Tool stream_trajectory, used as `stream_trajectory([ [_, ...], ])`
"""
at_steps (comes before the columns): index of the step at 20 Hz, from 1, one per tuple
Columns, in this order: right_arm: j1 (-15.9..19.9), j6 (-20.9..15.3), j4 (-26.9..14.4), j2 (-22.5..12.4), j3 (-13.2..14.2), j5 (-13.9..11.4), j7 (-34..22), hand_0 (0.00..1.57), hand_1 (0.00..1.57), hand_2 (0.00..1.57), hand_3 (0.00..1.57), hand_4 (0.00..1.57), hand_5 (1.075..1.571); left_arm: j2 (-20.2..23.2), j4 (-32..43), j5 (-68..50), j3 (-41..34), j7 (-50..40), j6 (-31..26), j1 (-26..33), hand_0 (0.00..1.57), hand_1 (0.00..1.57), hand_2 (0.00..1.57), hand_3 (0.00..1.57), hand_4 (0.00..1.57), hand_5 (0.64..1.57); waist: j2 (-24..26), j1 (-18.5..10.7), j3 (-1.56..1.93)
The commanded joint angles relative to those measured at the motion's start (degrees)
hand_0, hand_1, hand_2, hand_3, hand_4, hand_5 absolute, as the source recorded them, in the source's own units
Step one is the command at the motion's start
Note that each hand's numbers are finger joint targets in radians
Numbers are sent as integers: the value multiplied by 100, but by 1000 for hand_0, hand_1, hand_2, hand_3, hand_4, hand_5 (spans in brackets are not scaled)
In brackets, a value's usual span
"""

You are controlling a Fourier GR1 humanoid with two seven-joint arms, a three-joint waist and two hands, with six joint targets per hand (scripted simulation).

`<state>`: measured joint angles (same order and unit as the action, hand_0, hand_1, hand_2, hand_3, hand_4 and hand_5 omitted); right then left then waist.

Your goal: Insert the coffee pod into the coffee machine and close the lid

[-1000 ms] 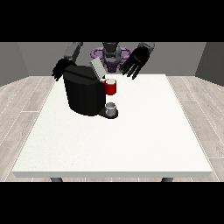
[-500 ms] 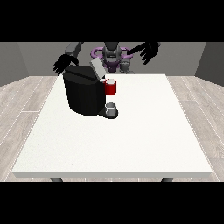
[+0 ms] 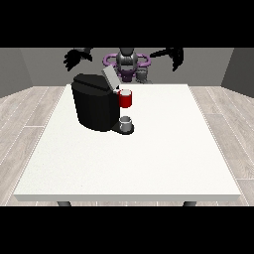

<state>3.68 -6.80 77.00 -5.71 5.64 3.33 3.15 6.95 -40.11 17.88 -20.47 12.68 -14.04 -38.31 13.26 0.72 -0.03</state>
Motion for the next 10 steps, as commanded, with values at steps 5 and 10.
stream_trajectory([
  [5, 562, 635, 704, -594, 3, 236, -586, 0, 0, 0, 0, 0, 1571, -157, -274, -529, -176, -70, -276, 647, 0, 0, 0, 0, 0, 1571, 276, -323, 2],
  [10, 879, 821, 666, -599, 2, 355, -621, 0, 0, 0, 0, 0, 1571, -672, -691, -743, 141, -34, -156, 1014, 0, 0, 0, 0, 27, 1571, 66, -624, 4],
])
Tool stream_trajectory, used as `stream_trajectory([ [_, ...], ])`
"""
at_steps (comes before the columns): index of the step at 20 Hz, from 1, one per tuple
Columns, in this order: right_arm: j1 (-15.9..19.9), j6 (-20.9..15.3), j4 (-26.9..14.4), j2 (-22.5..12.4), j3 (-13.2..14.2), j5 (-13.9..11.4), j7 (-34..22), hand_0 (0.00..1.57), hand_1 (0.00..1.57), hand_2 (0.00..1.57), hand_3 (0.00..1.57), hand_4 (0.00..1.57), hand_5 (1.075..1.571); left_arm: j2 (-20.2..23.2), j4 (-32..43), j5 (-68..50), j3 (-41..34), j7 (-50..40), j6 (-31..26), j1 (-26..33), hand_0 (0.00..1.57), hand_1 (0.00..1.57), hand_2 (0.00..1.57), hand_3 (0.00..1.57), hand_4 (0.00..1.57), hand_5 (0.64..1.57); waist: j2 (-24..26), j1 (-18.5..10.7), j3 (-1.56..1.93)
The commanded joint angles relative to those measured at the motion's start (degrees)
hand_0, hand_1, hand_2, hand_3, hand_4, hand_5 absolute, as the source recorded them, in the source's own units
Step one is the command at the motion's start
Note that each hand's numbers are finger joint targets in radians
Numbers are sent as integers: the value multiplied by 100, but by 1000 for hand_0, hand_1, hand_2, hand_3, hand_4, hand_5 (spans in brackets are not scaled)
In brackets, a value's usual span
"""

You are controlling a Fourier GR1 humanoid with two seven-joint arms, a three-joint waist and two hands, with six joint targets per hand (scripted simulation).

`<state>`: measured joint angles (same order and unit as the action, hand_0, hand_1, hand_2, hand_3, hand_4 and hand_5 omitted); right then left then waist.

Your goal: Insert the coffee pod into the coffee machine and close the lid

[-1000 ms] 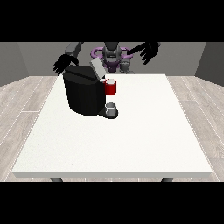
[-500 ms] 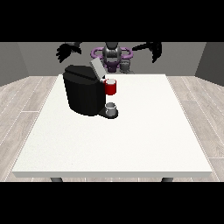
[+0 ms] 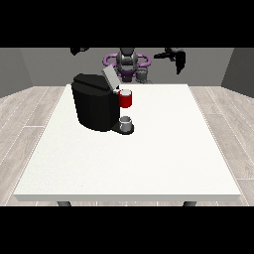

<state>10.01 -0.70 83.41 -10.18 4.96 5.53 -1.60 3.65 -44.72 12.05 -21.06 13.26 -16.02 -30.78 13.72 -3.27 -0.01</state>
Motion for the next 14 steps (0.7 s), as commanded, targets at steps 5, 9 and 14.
stream_trajectory([
  [5, 356, 218, -35, -54, -237, -228, -1, 0, 0, 0, 0, 137, 1571, -219, -995, -377, 337, -490, -94, 311, 0, 0, 0, 0, 204, 1571, -148, -415, 3],
  [9, 682, 224, -299, -82, -104, -248, -16, 0, 0, 0, 0, 161, 1571, -359, -1528, -790, 794, -529, -13, 935, 0, 0, 0, 0, 0, 1571, -281, -569, 3],
  [14, 917, 229, -272, 95, -285, -313, -391, 0, 0, 0, 0, 0, 1571, -308, -2121, -874, 656, -838, -115, 1245, 0, 0, 0, 0, 0, 1571, -547, -514, 2],
])
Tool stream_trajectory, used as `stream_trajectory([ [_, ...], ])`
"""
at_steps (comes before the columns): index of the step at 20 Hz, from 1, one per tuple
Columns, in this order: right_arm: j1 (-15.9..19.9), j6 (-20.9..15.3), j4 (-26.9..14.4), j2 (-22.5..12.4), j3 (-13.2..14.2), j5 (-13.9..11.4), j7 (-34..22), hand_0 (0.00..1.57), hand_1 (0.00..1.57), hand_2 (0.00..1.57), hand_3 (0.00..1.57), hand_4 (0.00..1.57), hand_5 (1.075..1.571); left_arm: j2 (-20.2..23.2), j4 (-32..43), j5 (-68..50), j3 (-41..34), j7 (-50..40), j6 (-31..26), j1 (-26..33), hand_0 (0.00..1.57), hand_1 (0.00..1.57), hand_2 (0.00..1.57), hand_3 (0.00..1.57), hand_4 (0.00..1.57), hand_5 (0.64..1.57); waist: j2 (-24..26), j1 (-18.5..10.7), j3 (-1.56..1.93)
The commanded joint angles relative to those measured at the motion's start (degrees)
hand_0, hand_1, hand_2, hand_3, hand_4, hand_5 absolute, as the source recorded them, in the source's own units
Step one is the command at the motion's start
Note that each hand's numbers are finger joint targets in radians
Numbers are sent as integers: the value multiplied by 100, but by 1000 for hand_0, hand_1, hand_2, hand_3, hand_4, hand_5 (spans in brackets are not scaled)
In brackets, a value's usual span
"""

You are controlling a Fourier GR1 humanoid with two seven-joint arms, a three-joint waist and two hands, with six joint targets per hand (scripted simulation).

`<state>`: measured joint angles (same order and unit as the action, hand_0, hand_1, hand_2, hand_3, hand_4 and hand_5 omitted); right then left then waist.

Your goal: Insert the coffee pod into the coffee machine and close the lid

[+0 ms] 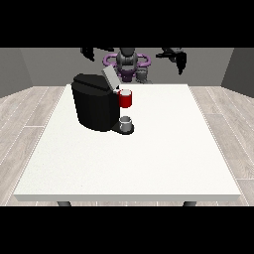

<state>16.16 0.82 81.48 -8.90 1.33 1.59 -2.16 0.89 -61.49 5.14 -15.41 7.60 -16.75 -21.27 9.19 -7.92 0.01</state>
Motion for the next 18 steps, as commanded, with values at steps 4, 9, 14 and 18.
stream_trajectory([
  [4, 672, 182, -478, -72, 300, 191, -33, 0, 0, 0, 0, 0, 1571, 56, -862, -235, 343, 38, 14, 580, 0, 0, 0, 0, 0, 1571, -539, -45, -1],
  [9, 1176, 122, -1072, -72, 504, 221, 102, 0, 0, 0, 0, 0, 1571, 69, -1296, -296, 493, -244, 138, 479, 0, 0, 0, 0, 0, 1571, -930, -144, -1],
  [14, 1365, 210, -1421, -74, 448, 47, 436, 0, 0, 0, 0, 0, 1571, 289, -1565, -506, 416, -251, 162, 656, 0, 0, 0, 0, 0, 1571, -1073, 10, -1],
  [18, 1172, 254, -1214, 231, 36, -91, 188, 0, 0, 0, 0, 0, 1571, 433, -1424, -674, 212, -252, 305, 721, 0, 0, 0, 0, 0, 1571, -909, 353, -2],
])
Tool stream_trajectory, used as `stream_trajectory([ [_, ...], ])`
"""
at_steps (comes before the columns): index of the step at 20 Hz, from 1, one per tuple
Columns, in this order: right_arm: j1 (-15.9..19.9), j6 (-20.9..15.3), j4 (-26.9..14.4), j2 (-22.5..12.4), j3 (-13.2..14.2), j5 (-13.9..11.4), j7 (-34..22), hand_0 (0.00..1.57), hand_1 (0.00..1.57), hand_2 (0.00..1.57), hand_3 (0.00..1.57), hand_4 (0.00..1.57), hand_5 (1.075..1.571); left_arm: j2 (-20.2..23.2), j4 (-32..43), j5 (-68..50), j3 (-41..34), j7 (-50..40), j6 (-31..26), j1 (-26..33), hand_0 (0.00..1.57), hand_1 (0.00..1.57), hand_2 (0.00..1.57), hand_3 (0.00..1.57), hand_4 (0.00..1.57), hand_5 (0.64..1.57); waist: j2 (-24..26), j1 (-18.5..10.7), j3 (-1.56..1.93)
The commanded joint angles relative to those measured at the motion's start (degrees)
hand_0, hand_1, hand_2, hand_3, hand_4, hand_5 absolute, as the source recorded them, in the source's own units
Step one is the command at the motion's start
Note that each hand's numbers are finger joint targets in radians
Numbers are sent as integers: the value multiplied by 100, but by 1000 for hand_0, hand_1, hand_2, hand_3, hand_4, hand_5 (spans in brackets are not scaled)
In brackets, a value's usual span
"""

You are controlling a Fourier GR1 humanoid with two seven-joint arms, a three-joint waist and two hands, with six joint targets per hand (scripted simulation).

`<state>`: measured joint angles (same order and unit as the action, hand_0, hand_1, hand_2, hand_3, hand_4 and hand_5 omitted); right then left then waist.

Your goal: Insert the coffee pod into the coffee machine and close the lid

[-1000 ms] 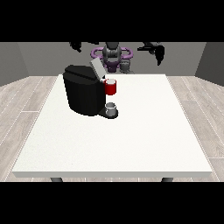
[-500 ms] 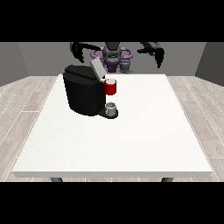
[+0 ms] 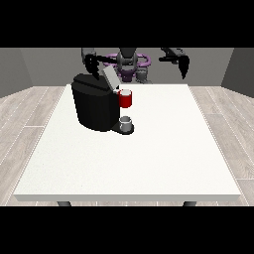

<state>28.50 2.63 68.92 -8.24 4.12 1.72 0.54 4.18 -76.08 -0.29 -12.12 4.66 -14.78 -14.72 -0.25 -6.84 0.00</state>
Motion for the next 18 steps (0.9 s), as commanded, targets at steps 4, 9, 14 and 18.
stream_trajectory([
  [4, 378, -114, -222, 157, -240, -338, -68, 0, 0, 0, 0, 0, 1571, 106, -89, -168, -15, 56, 105, 145, 0, 0, 0, 0, 0, 1571, -60, 52, -1],
  [9, 487, 146, -611, 5, 15, -192, 145, 0, 0, 0, 0, 0, 1571, 164, -287, -98, 145, -98, 266, 126, 0, 0, 0, 0, 0, 1571, -160, 113, 0],
  [14, 701, 159, -802, 33, -13, -292, 433, 0, 0, 0, 0, 0, 1571, 349, -171, -400, -59, -96, 122, -169, 0, 0, 0, 0, 0, 1571, -421, 83, 0],
  [18, 850, 220, -1069, -9, 50, -286, 374, 0, 0, 0, 0, 0, 1571, 136, -489, -118, 346, -351, 336, 10, 0, 0, 0, 0, 0, 1571, -296, -117, 1],
])
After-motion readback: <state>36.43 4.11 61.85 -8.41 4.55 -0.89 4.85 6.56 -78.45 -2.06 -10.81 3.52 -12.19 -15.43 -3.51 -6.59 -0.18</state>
